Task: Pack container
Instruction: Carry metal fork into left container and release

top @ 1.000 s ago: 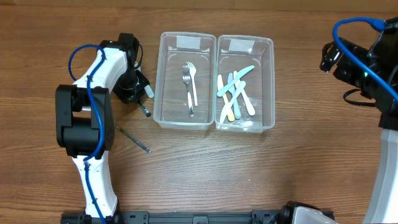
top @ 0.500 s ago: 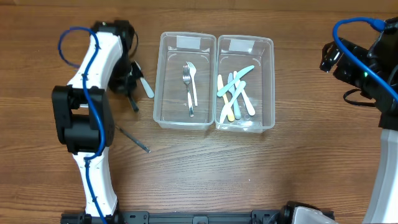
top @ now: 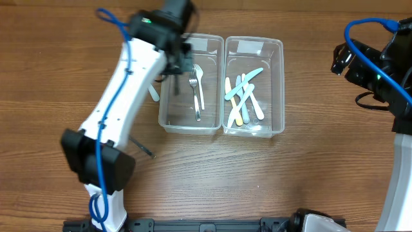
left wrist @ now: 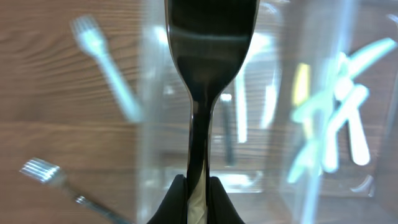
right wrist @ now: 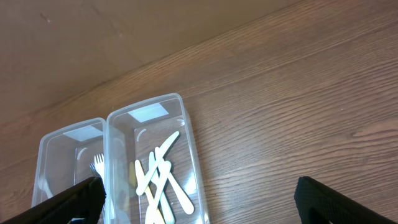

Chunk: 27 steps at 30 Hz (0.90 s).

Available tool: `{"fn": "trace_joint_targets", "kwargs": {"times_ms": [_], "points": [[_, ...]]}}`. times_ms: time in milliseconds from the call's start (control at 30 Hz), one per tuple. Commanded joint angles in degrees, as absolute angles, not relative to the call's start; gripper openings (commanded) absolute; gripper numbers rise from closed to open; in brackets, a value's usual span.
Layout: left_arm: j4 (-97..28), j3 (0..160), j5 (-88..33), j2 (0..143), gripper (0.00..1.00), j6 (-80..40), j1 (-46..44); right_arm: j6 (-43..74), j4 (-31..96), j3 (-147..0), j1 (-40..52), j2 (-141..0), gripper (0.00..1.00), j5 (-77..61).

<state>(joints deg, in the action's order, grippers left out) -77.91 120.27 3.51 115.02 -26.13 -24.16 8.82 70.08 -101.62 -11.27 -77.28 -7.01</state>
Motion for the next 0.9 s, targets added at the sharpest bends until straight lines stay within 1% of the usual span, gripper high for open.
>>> {"fn": "trace_joint_targets", "kwargs": {"times_ms": [0,133,200,267,300,433,533,600,700,733,767,867], "points": [[-76.14,120.14,3.07,121.84,0.04,-30.15,-26.15,8.95,69.8,-101.97,-11.38,-77.08,1.0,-6.2],[-74.08,120.14,-1.87,129.23,0.04,-30.22,-26.39,8.95,69.8,-101.97,-11.38,-77.08,1.0,-6.2],[-74.08,120.14,-4.4,132.94,0.05,-27.81,-26.2,8.95,69.8,-101.97,-11.38,-77.08,1.0,-6.2],[-74.06,120.14,-6.37,133.99,0.1,-24.77,-26.04,8.97,69.8,-101.97,-11.38,-77.08,1.0,-6.2],[-74.22,120.22,-6.48,133.99,0.15,-23.35,-26.02,8.95,69.8,-101.97,-11.38,-77.08,1.0,-6.2],[-76.23,122.91,-5.5,131.61,0.24,-21.17,-25.96,8.95,69.8,-101.97,-11.38,-77.08,1.0,-6.2],[-79.44,126.87,-5.06,128.14,0.45,-21.19,-25.39,8.95,69.8,-101.97,-11.38,-77.08,1.0,-6.2],[-81.54,129.47,-4.16,125.75,0.55,-21.21,-24.64,8.95,69.8,-101.97,-11.38,-77.08,1.0,-6.2],[-84.16,132.49,-0.6,122.02,0.66,-21.41,-23.11,8.95,69.8,-101.97,-11.38,-77.08,1.0,-6.17],[-84.88,133.03,2.04,120.25,0.73,-21.67,-22.24,8.95,69.8,-101.97,-11.38,-77.08,1.0,-6.2],[-85.27,133.05,4.29,118.85,0.77,-22.39,-21.5,8.95,69.8,-101.97,-11.38,-77.08,1.0,-6.2],[-86.08,133.03,10.76,115.74,1.0,-24.95,-18.15,8.95,69.8,-101.97,-11.38,-77.08,1.0,-6.2]]}}
